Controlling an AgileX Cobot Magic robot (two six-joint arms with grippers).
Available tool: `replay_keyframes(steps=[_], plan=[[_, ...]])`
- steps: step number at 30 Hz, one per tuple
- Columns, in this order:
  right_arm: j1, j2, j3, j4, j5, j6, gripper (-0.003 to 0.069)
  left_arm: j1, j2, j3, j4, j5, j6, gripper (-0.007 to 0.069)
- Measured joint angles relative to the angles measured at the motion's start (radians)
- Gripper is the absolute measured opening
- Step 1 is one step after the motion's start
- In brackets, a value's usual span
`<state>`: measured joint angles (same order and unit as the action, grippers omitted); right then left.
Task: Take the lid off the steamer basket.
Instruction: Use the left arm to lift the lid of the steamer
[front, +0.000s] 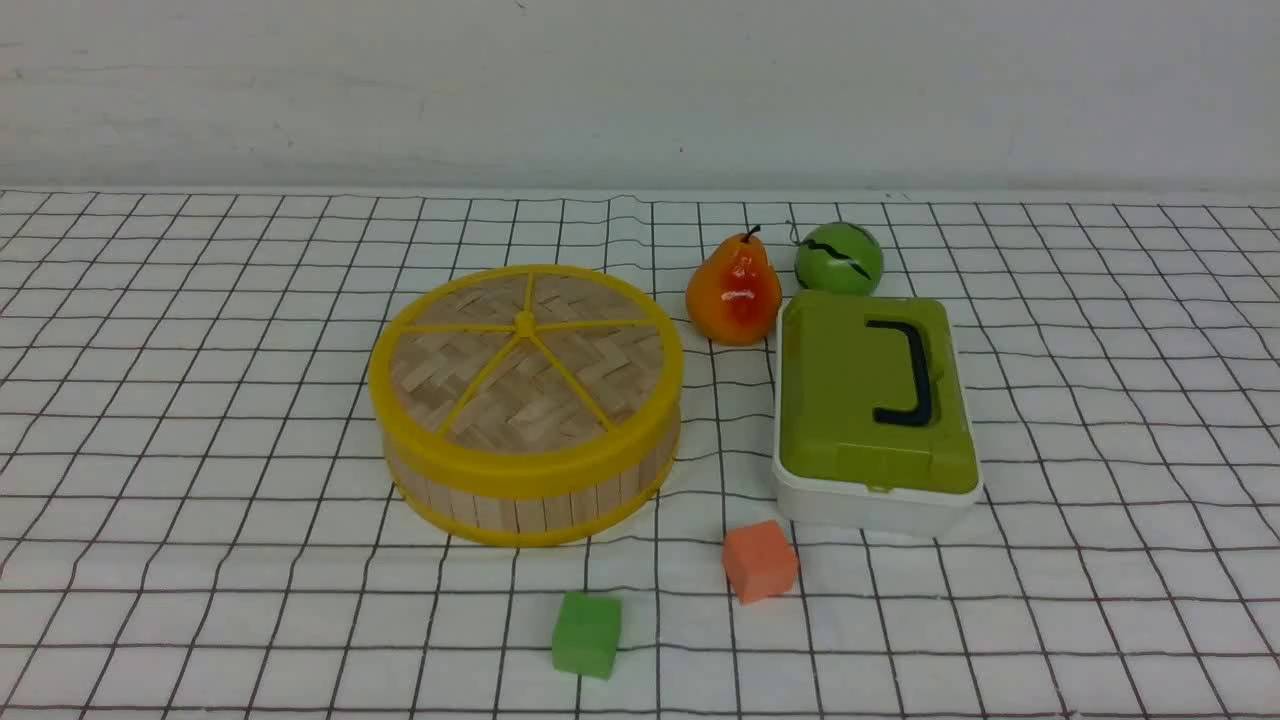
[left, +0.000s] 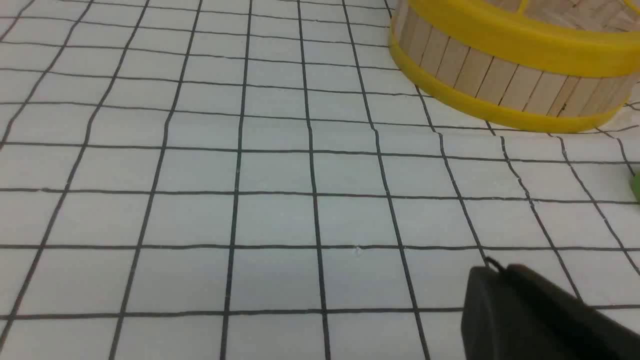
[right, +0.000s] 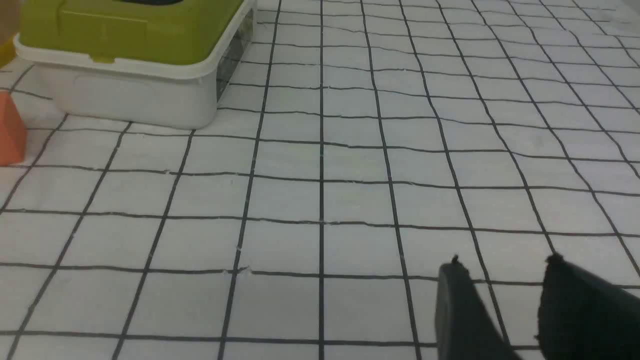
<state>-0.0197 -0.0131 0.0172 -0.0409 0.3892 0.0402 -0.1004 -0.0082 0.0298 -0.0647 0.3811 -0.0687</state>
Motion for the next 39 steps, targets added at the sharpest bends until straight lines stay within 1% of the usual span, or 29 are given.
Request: replay_keyframes(steps=[39], plan=[[0.000,0.000,0.000,0.000,0.000,0.000,0.0239,0.000,0.000,0.000,-0.001,0.000,0.000,0.0009]])
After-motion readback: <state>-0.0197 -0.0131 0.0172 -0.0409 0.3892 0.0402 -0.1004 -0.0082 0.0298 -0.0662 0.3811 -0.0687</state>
